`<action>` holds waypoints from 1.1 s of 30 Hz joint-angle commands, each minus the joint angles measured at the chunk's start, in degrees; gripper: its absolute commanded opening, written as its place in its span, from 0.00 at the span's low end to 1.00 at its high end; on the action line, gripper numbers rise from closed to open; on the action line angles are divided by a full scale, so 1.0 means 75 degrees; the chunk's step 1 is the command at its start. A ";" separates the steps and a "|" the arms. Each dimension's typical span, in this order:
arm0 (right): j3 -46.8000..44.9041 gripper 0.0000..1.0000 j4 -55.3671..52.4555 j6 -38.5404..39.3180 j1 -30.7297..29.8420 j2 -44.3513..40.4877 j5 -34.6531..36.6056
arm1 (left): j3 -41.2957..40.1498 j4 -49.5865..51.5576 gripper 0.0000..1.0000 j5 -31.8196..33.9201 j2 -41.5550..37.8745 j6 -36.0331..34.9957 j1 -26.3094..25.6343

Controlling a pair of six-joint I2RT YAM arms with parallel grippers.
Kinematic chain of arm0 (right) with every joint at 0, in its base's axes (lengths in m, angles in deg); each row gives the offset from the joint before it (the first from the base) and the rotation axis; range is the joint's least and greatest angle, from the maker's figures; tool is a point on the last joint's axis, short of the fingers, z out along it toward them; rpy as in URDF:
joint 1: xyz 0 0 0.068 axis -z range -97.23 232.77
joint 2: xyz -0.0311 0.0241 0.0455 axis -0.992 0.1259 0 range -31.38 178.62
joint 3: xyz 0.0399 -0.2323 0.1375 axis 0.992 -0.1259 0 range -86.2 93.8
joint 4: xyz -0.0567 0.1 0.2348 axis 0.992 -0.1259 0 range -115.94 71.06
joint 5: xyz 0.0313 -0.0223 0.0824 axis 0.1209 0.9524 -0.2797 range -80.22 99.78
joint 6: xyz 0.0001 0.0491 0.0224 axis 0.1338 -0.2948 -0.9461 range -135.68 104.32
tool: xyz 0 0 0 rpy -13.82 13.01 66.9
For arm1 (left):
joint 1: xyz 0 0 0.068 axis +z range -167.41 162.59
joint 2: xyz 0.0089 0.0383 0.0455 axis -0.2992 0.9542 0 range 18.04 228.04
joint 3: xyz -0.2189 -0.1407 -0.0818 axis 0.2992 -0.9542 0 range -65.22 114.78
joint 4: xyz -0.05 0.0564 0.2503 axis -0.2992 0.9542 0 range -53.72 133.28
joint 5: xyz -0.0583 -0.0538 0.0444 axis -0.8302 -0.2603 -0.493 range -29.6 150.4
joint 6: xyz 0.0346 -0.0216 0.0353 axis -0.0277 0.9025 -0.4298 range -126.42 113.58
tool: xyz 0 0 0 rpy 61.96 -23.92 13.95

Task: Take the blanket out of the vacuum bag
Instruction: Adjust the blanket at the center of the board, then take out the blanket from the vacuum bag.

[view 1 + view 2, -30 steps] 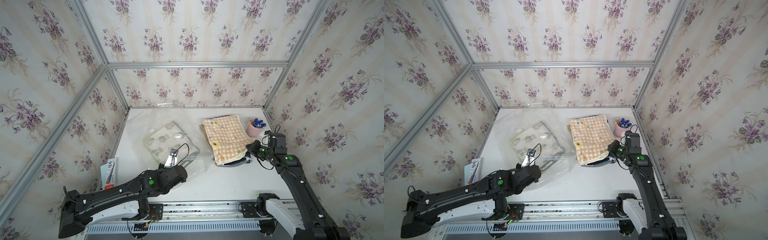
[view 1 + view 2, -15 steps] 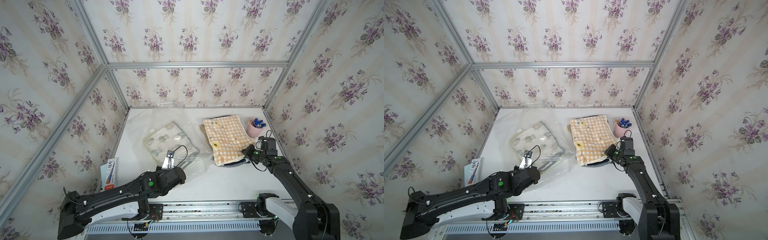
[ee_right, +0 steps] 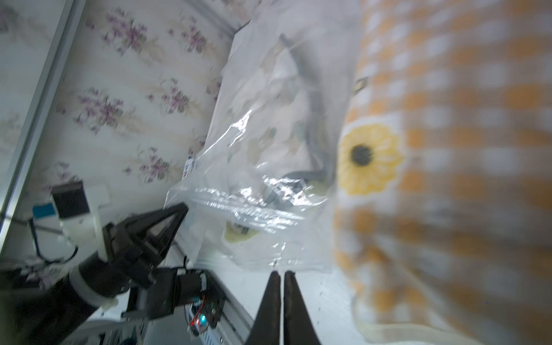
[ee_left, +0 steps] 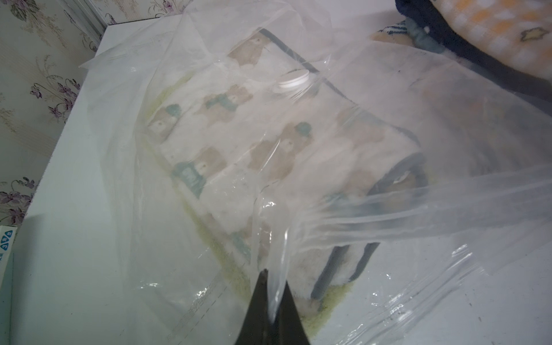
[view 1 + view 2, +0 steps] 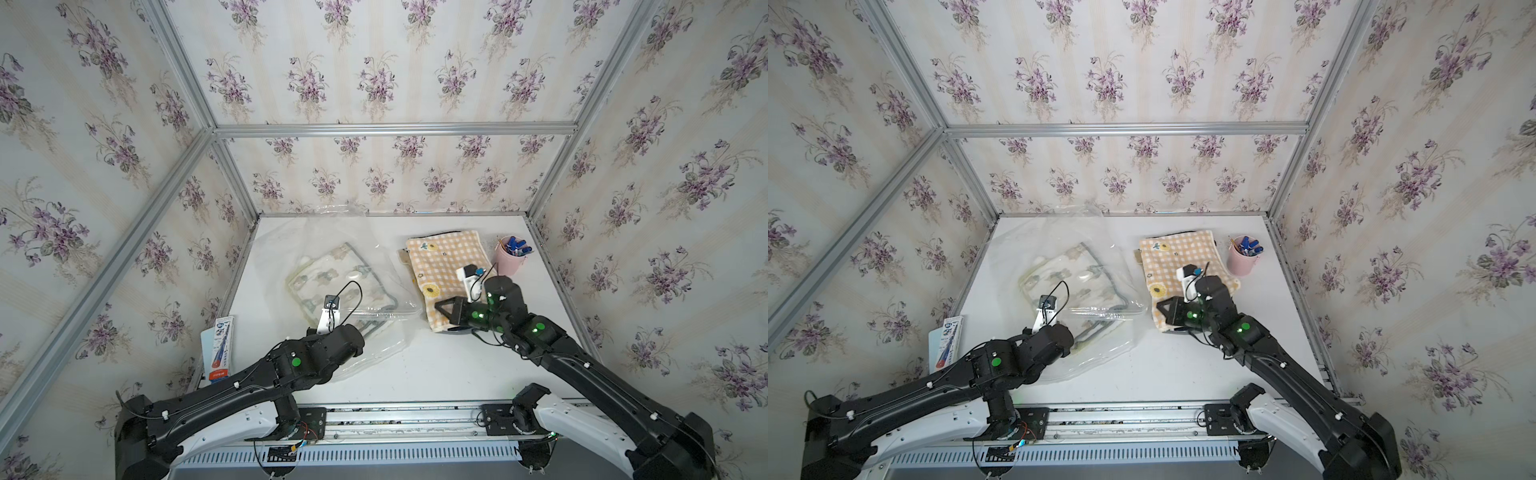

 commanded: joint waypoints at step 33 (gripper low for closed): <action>-0.0748 0.09 0.9194 -0.5182 -0.3676 0.6416 0.3033 | 0.0734 -0.0811 0.06 -0.1266 0.0236 -0.0391 0.0444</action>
